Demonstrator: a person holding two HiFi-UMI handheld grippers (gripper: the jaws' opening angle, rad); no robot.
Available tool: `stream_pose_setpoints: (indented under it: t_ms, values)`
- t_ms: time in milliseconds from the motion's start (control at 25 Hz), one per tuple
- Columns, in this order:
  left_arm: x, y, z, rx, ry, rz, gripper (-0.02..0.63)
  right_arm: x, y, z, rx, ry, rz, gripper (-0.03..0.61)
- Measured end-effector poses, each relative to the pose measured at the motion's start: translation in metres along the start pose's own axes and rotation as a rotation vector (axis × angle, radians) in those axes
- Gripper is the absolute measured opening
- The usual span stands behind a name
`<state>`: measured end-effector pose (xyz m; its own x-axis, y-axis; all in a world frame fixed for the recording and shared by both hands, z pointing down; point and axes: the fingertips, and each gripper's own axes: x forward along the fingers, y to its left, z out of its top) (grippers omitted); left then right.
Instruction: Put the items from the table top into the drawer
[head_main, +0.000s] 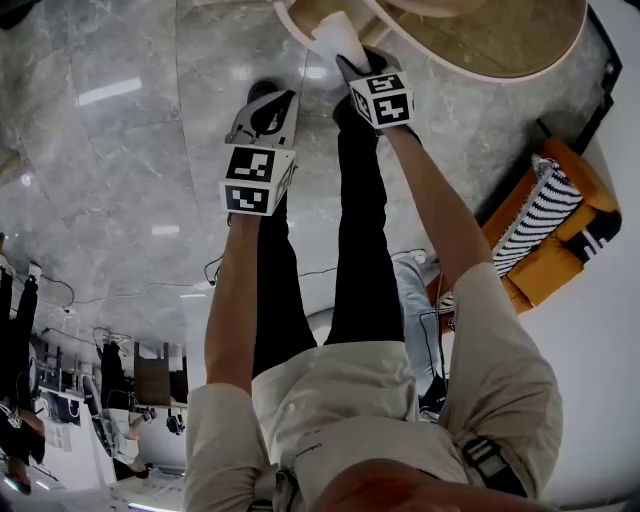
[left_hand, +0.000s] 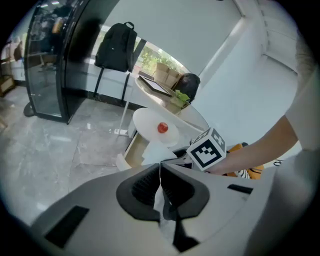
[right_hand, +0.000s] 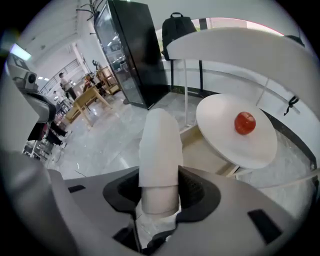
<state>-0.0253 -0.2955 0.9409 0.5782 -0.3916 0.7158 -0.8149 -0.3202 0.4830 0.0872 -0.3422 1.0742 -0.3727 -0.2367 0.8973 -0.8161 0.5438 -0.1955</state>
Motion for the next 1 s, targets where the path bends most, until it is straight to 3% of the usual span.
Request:
stream_pose_setpoints:
  t_ms: [120, 360, 560, 760, 1000]
  values:
    - [0.011, 0.007, -0.014, 0.050, 0.009, -0.018, 0.021, 0.018, -0.008, -0.013, 0.043, -0.022, -0.034, 0.201]
    - [0.012, 0.027, -0.031, 0.043, -0.002, -0.013, 0.021, 0.046, -0.017, -0.024, 0.074, -0.023, -0.071, 0.201]
    - [0.006, 0.026, -0.039, 0.060, -0.001, -0.030, 0.021, 0.044, -0.027, -0.009, 0.070, -0.065, -0.118, 0.201]
    - [-0.004, 0.024, -0.043, 0.067, 0.000, -0.029, 0.021, 0.039, -0.037, 0.009, 0.130, -0.117, -0.165, 0.214]
    - [-0.008, 0.018, -0.044, 0.058, -0.003, -0.030, 0.021, 0.026, -0.033, 0.018, 0.133, -0.135, -0.158, 0.230]
